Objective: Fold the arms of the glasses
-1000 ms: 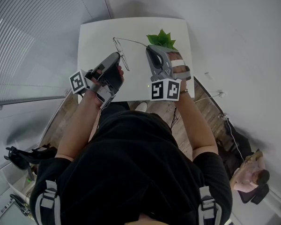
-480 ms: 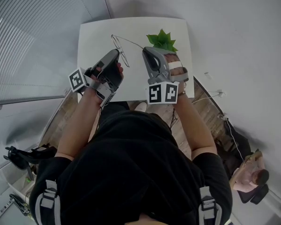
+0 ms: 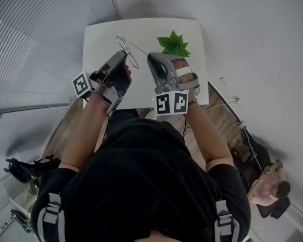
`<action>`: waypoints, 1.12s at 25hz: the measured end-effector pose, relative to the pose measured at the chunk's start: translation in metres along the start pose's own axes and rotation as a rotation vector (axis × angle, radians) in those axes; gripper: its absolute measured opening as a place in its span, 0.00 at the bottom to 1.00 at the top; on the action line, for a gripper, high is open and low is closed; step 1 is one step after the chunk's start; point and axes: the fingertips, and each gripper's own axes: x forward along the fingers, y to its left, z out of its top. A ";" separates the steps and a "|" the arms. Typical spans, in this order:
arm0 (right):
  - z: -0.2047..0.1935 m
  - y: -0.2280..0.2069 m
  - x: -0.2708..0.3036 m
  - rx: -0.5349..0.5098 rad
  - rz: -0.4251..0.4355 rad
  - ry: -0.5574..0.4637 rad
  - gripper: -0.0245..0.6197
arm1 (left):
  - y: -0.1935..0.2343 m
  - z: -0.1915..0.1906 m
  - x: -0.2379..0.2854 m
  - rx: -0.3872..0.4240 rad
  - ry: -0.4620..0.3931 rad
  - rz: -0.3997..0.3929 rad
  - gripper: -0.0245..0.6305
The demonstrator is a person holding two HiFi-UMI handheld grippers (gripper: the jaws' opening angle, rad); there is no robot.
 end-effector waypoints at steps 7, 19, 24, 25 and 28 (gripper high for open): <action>0.003 0.009 -0.006 0.001 0.019 -0.019 0.10 | 0.001 -0.004 0.002 0.001 -0.004 0.001 0.05; 0.018 0.021 -0.002 -0.020 0.053 -0.048 0.11 | -0.003 0.003 0.003 0.005 -0.010 -0.010 0.05; 0.022 0.027 -0.004 -0.046 0.071 -0.067 0.11 | -0.004 0.002 0.003 0.007 -0.011 -0.012 0.05; 0.022 0.028 -0.004 -0.051 0.074 -0.071 0.12 | -0.004 0.001 0.003 0.007 -0.011 -0.014 0.05; 0.023 0.031 -0.006 -0.057 0.082 -0.078 0.12 | -0.004 -0.001 0.005 0.009 -0.009 -0.017 0.05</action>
